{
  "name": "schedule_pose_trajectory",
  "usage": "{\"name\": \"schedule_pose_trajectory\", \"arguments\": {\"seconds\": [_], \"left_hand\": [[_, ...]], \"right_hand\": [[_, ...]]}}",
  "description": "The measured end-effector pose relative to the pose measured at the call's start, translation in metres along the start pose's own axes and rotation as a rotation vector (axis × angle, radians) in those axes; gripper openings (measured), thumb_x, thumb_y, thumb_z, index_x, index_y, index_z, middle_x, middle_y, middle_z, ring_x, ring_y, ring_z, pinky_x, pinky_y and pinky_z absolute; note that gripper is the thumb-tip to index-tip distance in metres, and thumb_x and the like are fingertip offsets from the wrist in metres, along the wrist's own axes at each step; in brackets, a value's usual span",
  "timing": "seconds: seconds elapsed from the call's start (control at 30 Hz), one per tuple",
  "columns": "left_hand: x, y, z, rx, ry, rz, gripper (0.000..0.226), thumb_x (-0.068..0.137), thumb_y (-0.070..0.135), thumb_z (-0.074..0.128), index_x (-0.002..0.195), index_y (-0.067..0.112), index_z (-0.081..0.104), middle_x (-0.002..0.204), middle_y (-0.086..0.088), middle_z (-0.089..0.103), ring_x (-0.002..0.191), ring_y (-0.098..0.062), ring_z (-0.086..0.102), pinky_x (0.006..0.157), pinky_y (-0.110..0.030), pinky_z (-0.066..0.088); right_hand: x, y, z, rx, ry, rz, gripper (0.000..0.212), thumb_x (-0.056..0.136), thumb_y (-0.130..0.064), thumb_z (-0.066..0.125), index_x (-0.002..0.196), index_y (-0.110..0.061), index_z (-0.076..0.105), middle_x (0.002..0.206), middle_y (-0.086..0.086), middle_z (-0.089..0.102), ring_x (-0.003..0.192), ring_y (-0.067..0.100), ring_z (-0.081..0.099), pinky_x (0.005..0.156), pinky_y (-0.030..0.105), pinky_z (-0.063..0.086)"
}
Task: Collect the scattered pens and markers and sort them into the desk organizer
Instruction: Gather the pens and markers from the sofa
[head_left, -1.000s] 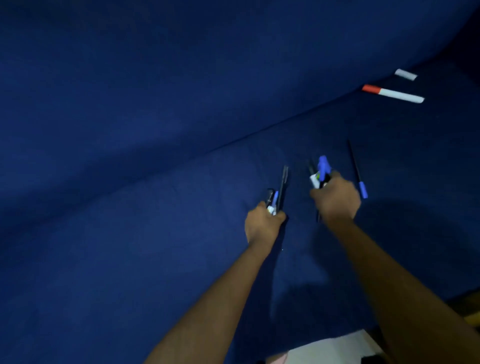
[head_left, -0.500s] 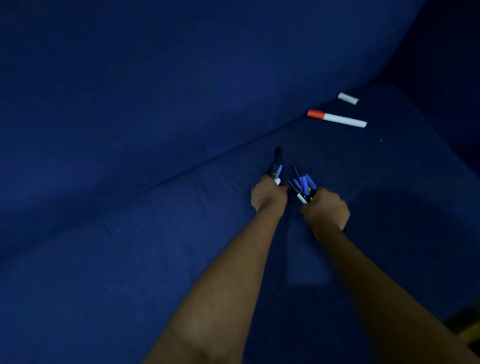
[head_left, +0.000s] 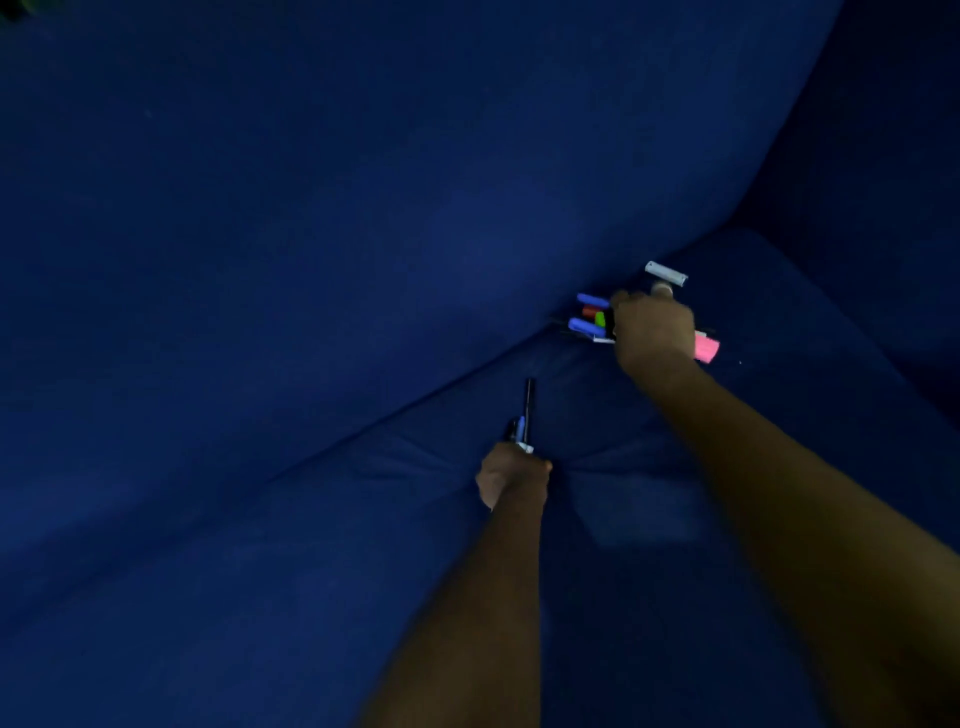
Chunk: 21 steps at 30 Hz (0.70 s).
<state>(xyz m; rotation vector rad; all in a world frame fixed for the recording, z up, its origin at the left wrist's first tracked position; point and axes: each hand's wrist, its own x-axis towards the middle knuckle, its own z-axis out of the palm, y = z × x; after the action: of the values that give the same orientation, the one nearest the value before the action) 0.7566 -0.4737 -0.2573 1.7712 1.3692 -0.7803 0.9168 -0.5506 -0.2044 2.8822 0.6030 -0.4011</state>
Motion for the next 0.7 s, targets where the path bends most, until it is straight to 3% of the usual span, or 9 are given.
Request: {"name": "schedule_pose_trajectory", "arguments": {"seconds": [0.23, 0.33, 0.4, 0.5, 0.63, 0.7], "left_hand": [[0.002, 0.005, -0.004, 0.047, -0.054, -0.063, 0.042, 0.082, 0.031, 0.07, 0.116, 0.01, 0.059, 0.11, -0.005, 0.069, 0.098, -0.019, 0.066, 0.059, -0.025, 0.044], [0.005, 0.008, -0.006, 0.069, -0.071, -0.089, 0.044, 0.081, 0.033, 0.07, 0.117, 0.011, 0.057, 0.108, -0.004, 0.07, 0.098, -0.018, 0.067, 0.057, -0.026, 0.044], [0.007, 0.008, -0.005, 0.07, -0.08, -0.104, 0.044, 0.08, 0.033, 0.072, 0.115, 0.011, 0.057, 0.107, -0.004, 0.071, 0.097, -0.018, 0.067, 0.064, -0.027, 0.047], [0.008, 0.008, -0.004, 0.069, -0.08, -0.102, 0.04, 0.078, 0.031, 0.072, 0.112, 0.012, 0.06, 0.106, -0.005, 0.071, 0.096, -0.019, 0.068, 0.068, -0.027, 0.049], [0.009, 0.006, 0.0, 0.064, -0.065, -0.11, 0.036, 0.077, 0.031, 0.072, 0.107, 0.013, 0.064, 0.102, -0.004, 0.072, 0.093, -0.019, 0.068, 0.068, -0.028, 0.051], [0.009, 0.006, 0.001, 0.068, -0.049, -0.12, 0.037, 0.077, 0.032, 0.072, 0.108, 0.012, 0.064, 0.102, -0.004, 0.071, 0.094, -0.019, 0.068, 0.071, -0.028, 0.052]], "right_hand": [[0.001, -0.014, 0.008, -0.267, -0.019, -0.013, 0.022, 0.092, -0.012, 0.047, 0.111, -0.012, 0.057, 0.111, 0.006, 0.061, 0.116, 0.025, 0.044, 0.067, 0.031, 0.033], [0.006, -0.017, 0.009, -0.354, -0.052, -0.015, 0.023, 0.092, -0.018, 0.05, 0.112, -0.014, 0.059, 0.119, 0.005, 0.053, 0.117, 0.024, 0.043, 0.069, 0.029, 0.037], [0.011, -0.017, 0.009, -0.349, -0.06, -0.017, 0.024, 0.092, -0.021, 0.051, 0.112, -0.015, 0.061, 0.124, 0.007, 0.048, 0.119, 0.024, 0.042, 0.076, 0.028, 0.041], [0.014, -0.009, 0.008, -0.279, -0.056, -0.062, 0.022, 0.09, -0.019, 0.05, 0.111, -0.015, 0.059, 0.117, 0.004, 0.059, 0.117, 0.024, 0.044, 0.083, 0.029, 0.039], [0.004, 0.001, 0.014, -0.156, 0.019, -0.088, 0.025, 0.083, -0.016, 0.056, 0.107, -0.011, 0.057, 0.107, 0.01, 0.063, 0.104, 0.027, 0.053, 0.092, 0.037, 0.037], [-0.001, 0.002, 0.018, -0.095, 0.059, -0.062, 0.027, 0.068, -0.013, 0.07, 0.094, -0.008, 0.061, 0.091, 0.013, 0.066, 0.087, 0.031, 0.061, 0.088, 0.042, 0.044]]}}
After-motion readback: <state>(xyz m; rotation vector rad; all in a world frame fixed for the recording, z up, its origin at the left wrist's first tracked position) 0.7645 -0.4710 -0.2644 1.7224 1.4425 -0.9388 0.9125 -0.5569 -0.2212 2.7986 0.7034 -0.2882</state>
